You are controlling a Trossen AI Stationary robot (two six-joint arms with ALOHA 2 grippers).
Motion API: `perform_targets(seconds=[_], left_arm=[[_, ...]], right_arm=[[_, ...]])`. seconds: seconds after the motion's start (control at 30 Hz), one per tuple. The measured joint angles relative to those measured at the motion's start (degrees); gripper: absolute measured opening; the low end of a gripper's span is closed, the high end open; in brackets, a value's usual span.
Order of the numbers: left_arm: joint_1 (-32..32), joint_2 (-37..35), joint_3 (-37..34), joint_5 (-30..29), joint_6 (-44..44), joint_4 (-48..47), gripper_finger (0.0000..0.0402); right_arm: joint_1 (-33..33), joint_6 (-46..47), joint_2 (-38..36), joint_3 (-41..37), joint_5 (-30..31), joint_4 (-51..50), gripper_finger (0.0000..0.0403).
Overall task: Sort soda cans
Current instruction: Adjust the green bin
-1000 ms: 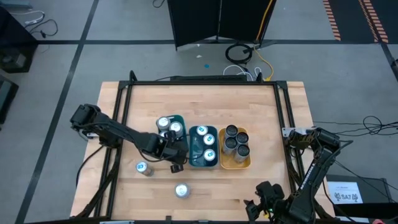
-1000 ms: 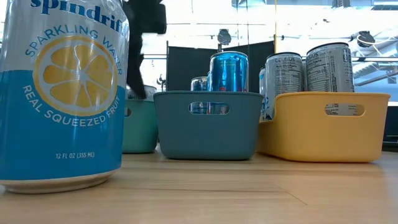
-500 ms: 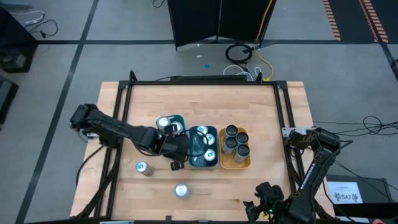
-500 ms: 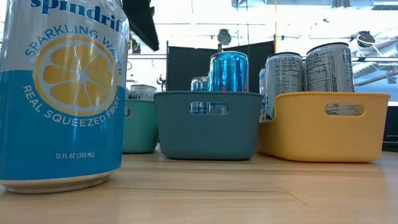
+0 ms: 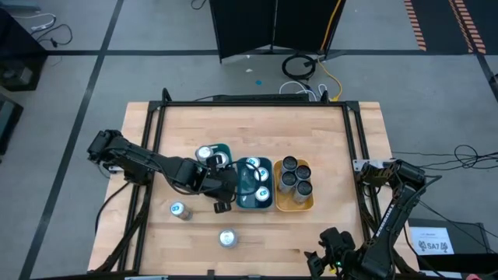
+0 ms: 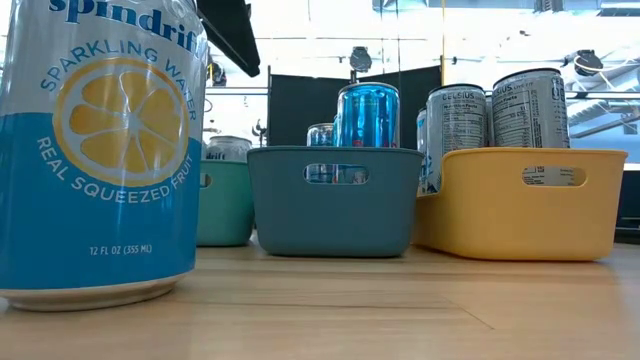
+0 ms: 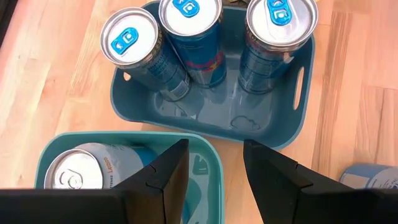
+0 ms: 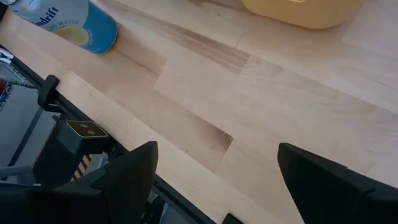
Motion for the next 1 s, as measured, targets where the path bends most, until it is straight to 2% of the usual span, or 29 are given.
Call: perform_targets(seconds=[0.4, 0.63, 1.0], left_arm=[[0.0, 0.0, 0.0, 0.0, 0.0, 0.1, 0.0164], [0.1, -0.1, -3.3, 0.0, 0.1, 0.8, 0.0164], [-0.1, 2.3, -3.8, -0.4, 7.9, 0.0, 0.0164]], right_arm=[[0.0, 0.0, 0.0, 0.0, 0.0, 0.0, 0.0322], [0.0, 0.0, 0.0, 0.0, 0.0, 0.0, 0.0322], [-0.2, -1.8, 0.0, 0.0, 4.6, -0.2, 0.0322]])
